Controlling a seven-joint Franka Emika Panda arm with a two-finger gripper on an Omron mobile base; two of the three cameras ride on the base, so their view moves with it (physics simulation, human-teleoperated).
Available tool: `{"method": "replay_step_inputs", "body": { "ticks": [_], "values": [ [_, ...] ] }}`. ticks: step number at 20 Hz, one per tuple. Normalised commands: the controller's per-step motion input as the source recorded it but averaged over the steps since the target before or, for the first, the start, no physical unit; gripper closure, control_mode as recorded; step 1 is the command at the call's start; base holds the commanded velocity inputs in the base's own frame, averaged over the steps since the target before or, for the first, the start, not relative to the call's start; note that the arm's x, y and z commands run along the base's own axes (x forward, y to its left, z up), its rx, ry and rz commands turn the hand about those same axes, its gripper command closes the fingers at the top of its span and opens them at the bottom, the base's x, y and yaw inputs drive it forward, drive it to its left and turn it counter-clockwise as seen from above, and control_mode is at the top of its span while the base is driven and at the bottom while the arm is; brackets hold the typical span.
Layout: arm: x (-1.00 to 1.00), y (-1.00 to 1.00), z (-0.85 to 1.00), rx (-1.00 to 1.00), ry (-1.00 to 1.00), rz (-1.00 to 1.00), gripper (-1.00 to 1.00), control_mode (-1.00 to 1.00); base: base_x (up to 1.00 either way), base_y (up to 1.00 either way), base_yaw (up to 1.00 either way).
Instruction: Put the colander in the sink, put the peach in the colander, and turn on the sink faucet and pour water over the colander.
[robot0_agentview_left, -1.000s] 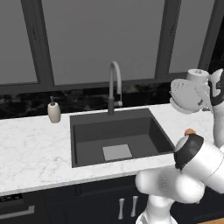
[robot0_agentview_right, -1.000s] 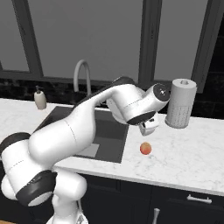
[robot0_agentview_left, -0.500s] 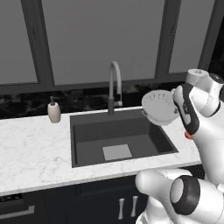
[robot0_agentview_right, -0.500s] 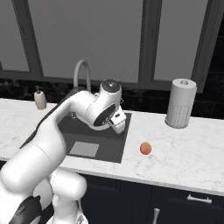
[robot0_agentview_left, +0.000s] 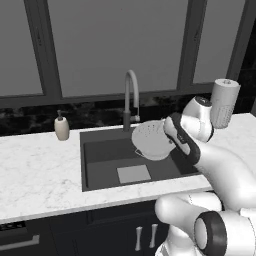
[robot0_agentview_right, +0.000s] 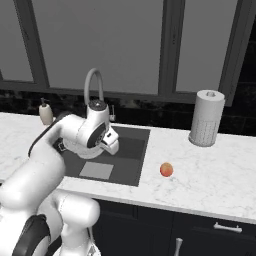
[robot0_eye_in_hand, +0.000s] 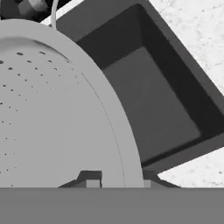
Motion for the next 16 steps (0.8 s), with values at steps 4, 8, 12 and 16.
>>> {"method": "replay_step_inputs", "body": {
  "ticks": [4, 8, 12, 16],
  "values": [
    [0.71, 0.38, -0.40, 0.00, 0.33, 0.18, 1.00, -1.00, 0.00, 0.00, 0.00],
    [0.67, 0.02, -0.36, 0.01, 0.34, 0.17, 1.00, -1.00, 0.00, 0.00, 0.00],
    [0.64, 0.00, -0.41, 0.04, 0.18, 0.12, 1.00, -1.00, 0.00, 0.00, 0.00],
    [0.41, 0.00, -0.48, 0.06, 0.04, 0.14, 1.00, -1.00, 0.00, 0.00, 0.00]
  ]
}}
